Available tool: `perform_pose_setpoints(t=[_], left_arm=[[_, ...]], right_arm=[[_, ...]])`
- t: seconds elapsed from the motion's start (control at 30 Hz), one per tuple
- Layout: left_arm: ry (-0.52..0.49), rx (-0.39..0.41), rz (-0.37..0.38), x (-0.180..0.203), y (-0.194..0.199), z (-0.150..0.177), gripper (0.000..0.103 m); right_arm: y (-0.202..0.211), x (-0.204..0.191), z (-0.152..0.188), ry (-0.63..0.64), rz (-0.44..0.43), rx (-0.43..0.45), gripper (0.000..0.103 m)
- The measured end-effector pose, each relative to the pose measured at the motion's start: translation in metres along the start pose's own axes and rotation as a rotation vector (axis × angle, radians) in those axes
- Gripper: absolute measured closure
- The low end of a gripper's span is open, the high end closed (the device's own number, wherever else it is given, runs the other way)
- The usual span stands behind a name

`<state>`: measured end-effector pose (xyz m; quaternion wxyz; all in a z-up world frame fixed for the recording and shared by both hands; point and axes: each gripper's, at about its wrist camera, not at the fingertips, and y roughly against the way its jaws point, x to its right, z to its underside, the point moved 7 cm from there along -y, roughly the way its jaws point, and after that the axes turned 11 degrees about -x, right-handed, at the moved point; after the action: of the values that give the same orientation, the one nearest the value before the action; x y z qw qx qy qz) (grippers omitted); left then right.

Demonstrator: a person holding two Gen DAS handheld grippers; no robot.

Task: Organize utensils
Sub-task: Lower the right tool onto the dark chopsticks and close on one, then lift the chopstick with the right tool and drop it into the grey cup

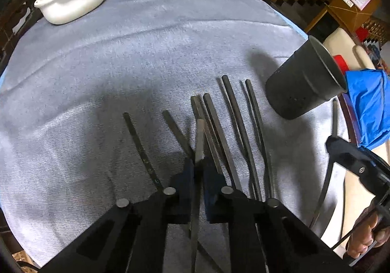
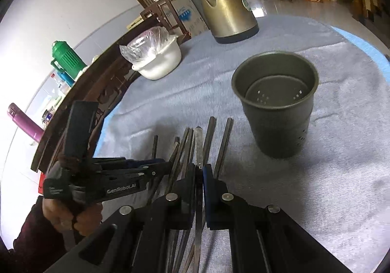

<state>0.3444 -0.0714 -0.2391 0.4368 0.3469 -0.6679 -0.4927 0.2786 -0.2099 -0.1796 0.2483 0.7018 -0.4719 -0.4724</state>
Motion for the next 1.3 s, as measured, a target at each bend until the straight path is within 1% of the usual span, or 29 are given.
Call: perform_pose_setpoints(t=[0.17, 0.33, 0.6, 0.67, 0.77, 0.87, 0.93, 1.03, 1.13, 1.2, 1.3], left_arm=[[0.037, 0.042, 0.03, -0.005, 0.015, 0.002, 0.097], [0.029, 0.131, 0.039, -0.002, 0.055, 0.009, 0.097], [0.025, 0.324, 0.054, 0.017, 0.136, 0.025, 0.097], [0.03, 0.372, 0.05, 0.02, 0.153, 0.03, 0.097], [0.036, 0.474, 0.049, 0.031, 0.184, 0.031, 0.097], [0.039, 0.549, 0.045, 0.041, 0.209, 0.029, 0.097], [0.037, 0.604, 0.055, 0.049, 0.23, 0.024, 0.097], [0.033, 0.665, 0.056, 0.061, 0.249, 0.014, 0.097], [0.028, 0.723, 0.057, 0.076, 0.269, -0.004, 0.097], [0.024, 0.755, 0.058, 0.087, 0.279, -0.016, 0.097], [0.018, 0.802, 0.067, 0.102, 0.283, -0.029, 0.097]], right_arm=[[0.021, -0.001, -0.005, 0.011, -0.015, 0.055, 0.096], [0.051, -0.005, -0.011, 0.03, -0.036, 0.14, 0.096], [0.101, -0.011, -0.021, 0.031, -0.071, 0.296, 0.096], [0.108, -0.012, -0.024, 0.028, -0.077, 0.321, 0.096], [0.118, -0.011, -0.025, 0.026, -0.079, 0.351, 0.096], [0.134, -0.01, -0.03, 0.026, -0.071, 0.395, 0.096], [0.147, -0.008, -0.036, 0.022, -0.07, 0.429, 0.096], [0.173, -0.004, -0.053, 0.011, -0.062, 0.498, 0.096], [0.194, 0.001, -0.071, -0.011, -0.05, 0.562, 0.096], [0.208, 0.006, -0.08, -0.024, -0.022, 0.604, 0.096], [0.225, 0.013, -0.091, -0.036, 0.038, 0.674, 0.096]])
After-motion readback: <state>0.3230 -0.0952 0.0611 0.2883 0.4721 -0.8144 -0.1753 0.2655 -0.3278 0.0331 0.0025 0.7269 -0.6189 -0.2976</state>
